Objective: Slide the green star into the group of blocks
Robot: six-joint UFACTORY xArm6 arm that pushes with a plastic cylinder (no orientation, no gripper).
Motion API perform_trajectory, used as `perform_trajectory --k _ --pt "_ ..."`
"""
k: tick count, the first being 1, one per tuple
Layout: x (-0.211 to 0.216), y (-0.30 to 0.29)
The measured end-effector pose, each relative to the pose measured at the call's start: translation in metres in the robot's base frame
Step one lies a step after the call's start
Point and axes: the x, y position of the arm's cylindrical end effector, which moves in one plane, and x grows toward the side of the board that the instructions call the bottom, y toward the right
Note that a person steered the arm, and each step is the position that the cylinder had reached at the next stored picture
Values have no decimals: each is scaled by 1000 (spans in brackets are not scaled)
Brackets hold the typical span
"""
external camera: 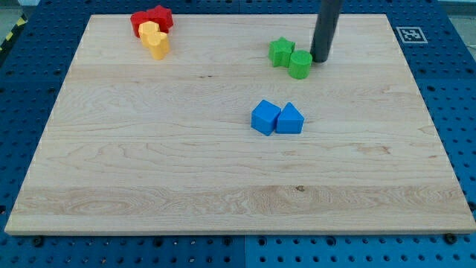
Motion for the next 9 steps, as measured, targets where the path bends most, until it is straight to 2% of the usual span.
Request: perform_trajectory --k 1,2,5,7,9 --pt "20 30" --pt "36 31" --pt "39 -18" --pt "-18 -59" --pt "-49 -142"
